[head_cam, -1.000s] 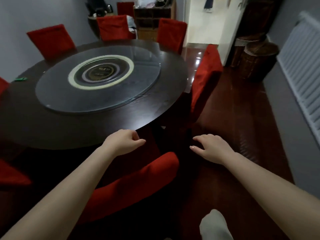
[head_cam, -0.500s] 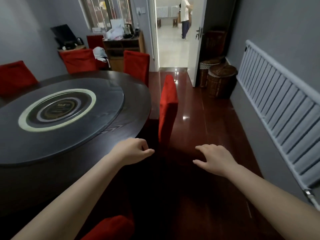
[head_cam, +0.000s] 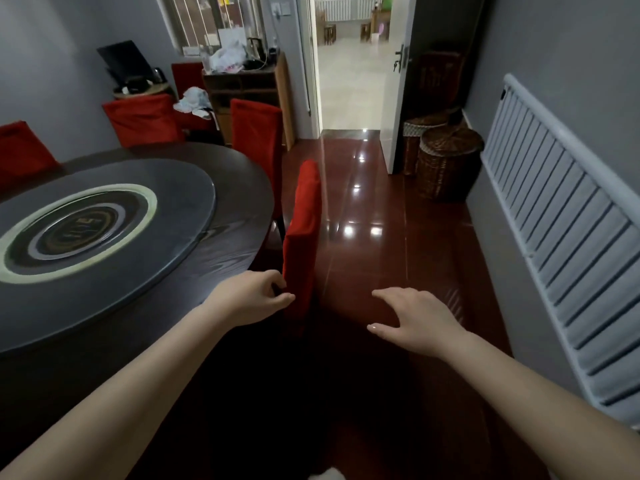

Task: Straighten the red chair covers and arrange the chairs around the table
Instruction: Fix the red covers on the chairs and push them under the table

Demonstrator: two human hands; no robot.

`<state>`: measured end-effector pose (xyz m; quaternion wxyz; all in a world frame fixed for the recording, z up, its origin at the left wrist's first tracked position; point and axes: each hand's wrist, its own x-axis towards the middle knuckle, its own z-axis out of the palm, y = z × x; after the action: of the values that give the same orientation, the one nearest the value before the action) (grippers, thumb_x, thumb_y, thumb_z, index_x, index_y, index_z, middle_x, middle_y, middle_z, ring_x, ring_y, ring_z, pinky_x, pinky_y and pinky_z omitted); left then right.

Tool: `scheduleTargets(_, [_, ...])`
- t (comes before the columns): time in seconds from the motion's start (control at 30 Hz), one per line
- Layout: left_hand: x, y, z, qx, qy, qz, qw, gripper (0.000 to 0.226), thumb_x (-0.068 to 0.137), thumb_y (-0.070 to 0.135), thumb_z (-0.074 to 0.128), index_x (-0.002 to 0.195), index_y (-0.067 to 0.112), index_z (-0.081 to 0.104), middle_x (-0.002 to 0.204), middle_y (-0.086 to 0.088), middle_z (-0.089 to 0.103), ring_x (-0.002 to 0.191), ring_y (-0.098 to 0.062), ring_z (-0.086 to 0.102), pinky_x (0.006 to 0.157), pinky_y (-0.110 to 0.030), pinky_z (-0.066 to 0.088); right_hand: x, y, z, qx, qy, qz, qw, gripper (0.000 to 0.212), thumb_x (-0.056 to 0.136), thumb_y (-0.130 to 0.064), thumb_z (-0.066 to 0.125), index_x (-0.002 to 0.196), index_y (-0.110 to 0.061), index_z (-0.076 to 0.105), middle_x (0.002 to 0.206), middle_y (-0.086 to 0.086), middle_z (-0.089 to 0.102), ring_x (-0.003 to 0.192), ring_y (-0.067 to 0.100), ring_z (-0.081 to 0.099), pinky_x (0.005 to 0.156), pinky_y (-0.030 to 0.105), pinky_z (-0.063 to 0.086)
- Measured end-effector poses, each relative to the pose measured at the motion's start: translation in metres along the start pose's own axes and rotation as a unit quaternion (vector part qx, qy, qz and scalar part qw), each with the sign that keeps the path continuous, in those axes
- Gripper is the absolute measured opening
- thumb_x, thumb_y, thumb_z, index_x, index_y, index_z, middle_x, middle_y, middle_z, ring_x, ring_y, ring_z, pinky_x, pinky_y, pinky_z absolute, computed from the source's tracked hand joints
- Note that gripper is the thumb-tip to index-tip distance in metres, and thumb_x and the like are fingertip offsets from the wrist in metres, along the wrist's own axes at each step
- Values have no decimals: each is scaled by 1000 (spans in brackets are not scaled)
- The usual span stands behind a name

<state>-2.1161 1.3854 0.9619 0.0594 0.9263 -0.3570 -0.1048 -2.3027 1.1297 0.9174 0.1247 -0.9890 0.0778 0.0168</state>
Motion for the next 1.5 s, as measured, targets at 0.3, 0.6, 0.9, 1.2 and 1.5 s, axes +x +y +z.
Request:
scheduleTargets(0.3, [152, 45, 9, -8, -27, 69, 997, 45, 88, 66, 52, 125, 40, 55, 98, 19, 66, 98, -7, 61, 76, -28, 45, 75, 88, -22, 18, -8, 36, 999, 80, 85, -69, 51, 150, -27, 32, 151, -6, 41, 136, 15, 40, 111, 36, 33])
scheduleTargets(0.6, [313, 30, -7, -81, -4, 49, 995, 46, 89, 64, 53, 126, 37, 55, 103, 17, 67, 100, -8, 63, 87, -36, 53, 200, 168, -67, 10, -17, 66, 998, 81, 86, -68, 52, 152, -27, 27, 154, -6, 37, 138, 15, 37, 112, 36, 31])
scheduleTargets(0.9, [356, -34, -11, -76, 28, -48, 996, 43, 92, 57, 53, 127, 32, 59, 116, 11, 64, 110, -12, 59, 91, -37, 50, 337, 176, -55, 10, -67, -47, 997, 81, 88, -66, 51, 153, -24, 28, 154, -5, 37, 139, 14, 37, 113, 35, 30])
scheduleTargets(1.2, [350, -111, 1, -119, 47, -306, 944, 39, 93, 57, 49, 123, 35, 60, 115, 15, 62, 105, -8, 60, 89, -38, 51, 529, 138, -47, -8, -67, -279, 958, 76, 87, -63, 56, 148, -21, 40, 151, -2, 43, 138, 18, 38, 111, 38, 34])
scheduleTargets(1.5, [338, -60, 28, -211, 81, -532, 816, 39, 95, 59, 47, 121, 35, 61, 119, 15, 64, 110, -10, 60, 90, -37, 52, 673, 70, -27, -79, -124, -494, 857, 71, 87, -63, 55, 143, -21, 47, 148, -2, 46, 139, 20, 37, 109, 35, 34])
